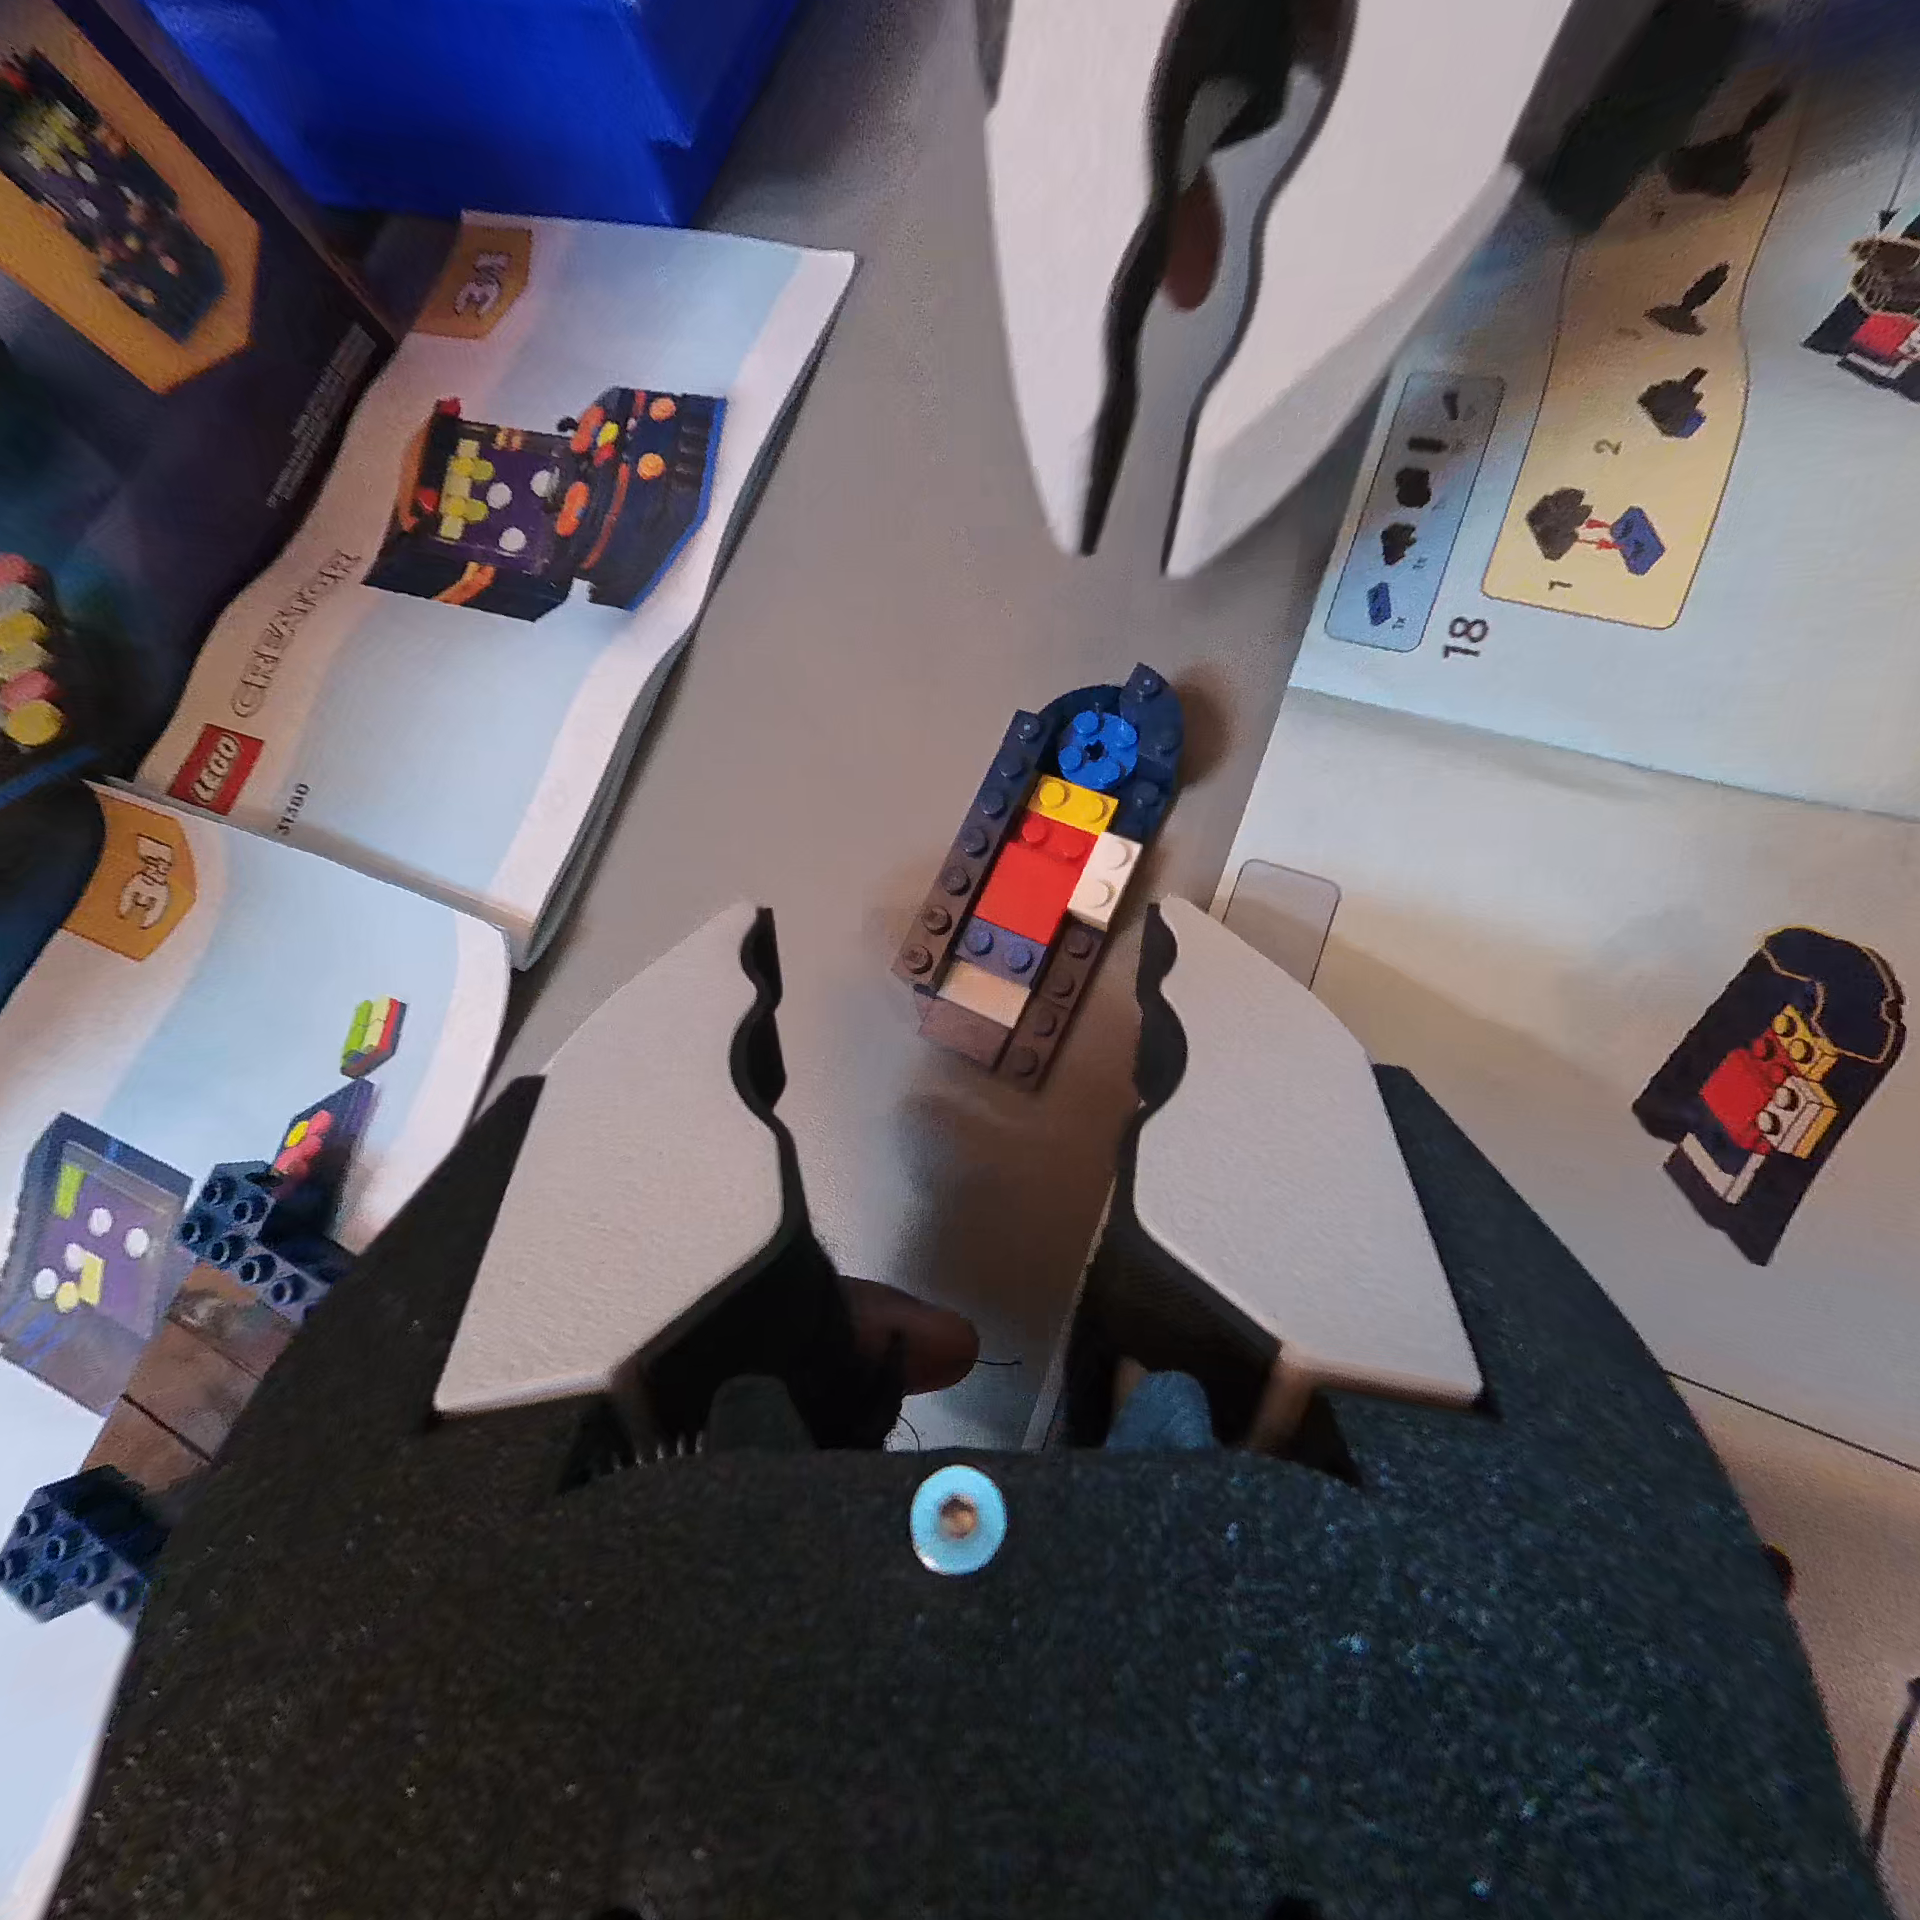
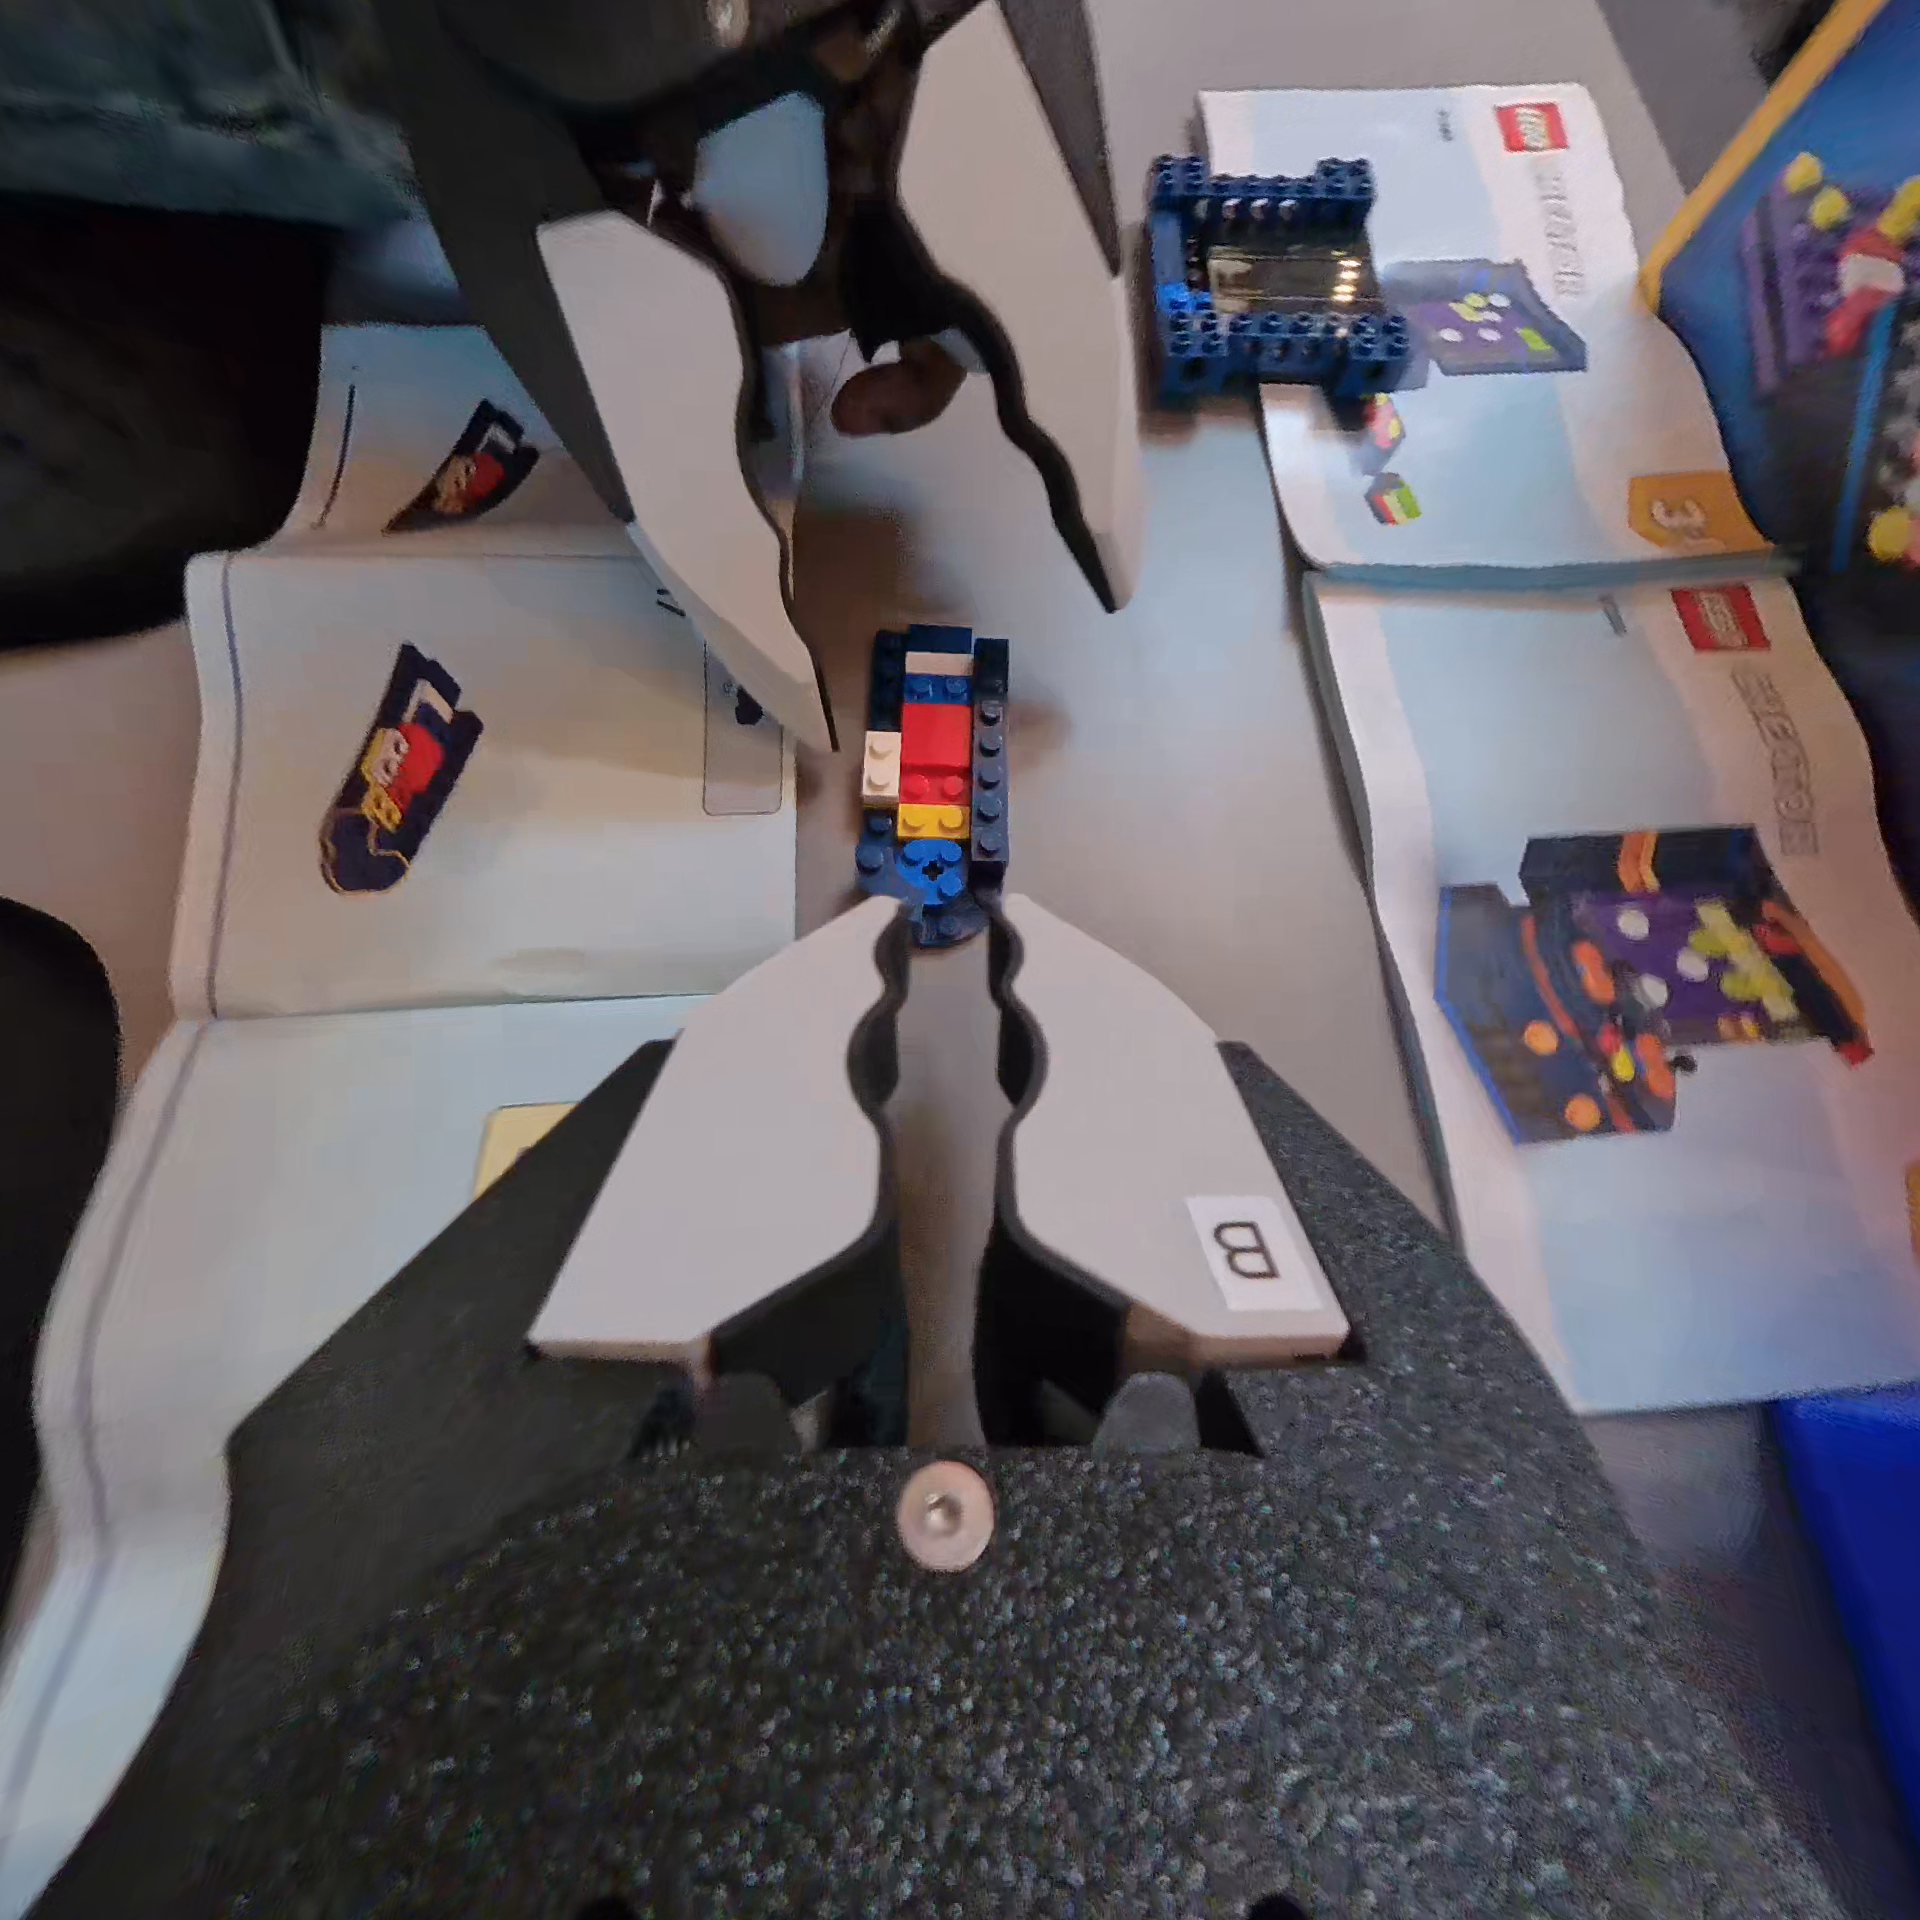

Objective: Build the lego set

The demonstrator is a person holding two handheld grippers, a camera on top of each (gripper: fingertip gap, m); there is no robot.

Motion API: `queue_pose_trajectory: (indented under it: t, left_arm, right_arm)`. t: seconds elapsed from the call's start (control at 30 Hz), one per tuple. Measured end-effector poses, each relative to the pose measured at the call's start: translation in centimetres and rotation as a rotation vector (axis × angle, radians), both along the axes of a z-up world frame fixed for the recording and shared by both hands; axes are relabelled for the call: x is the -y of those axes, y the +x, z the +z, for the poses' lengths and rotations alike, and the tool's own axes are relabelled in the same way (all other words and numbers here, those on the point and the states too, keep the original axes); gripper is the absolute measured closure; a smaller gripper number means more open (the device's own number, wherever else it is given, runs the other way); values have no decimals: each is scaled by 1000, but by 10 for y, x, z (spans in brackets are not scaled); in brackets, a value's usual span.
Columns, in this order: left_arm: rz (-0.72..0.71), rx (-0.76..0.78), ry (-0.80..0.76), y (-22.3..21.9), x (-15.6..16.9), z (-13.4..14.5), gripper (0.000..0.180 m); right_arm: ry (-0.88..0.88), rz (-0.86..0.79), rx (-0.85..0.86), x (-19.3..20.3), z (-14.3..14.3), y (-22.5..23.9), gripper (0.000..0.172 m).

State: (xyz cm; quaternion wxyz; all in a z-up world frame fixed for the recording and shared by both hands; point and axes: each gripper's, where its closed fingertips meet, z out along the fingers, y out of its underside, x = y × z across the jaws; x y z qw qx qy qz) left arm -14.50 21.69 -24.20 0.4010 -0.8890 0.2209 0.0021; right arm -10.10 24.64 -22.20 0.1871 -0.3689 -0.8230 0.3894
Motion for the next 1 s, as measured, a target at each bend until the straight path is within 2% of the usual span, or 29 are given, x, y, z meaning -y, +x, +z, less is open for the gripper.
queue_pose_trajectory:
  t: [0.07,0.2,0.33,0.5,0.57,0.7,0.77,0.9,1.0]
  left_arm:
    - [-2,-6,-12,-1,0,-5,115]
    - [-25,2,9,3,-4,-5,124]
    - [-49,52,10,10,-6,-9,140]
    - [-34,40,18,5,-3,-8,128]
    - [-13,32,79,1,-2,2,131]
    - [-14,76,256,16,-13,38,164]
    - [13,64,301,20,-21,48,173]
    - [55,2,173,20,-22,33,177]
    - [65,-35,73,26,-15,32,177]
  right_arm:
    - [-63,-69,9,1,3,4,172]
    - [-190,-186,-53,4,6,-1,172]
    - [-177,-188,-54,5,-1,-5,172]
    - [-263,-295,-132,-16,11,-12,172]
    - [-296,-299,-120,-19,12,-11,172]
    - [-234,-271,13,-17,-9,-9,172]
    - [-196,-270,32,-18,-14,-9,172]
    - [-138,-257,30,-15,-18,-9,172]
    - [-101,-239,56,-13,-25,-8,172]
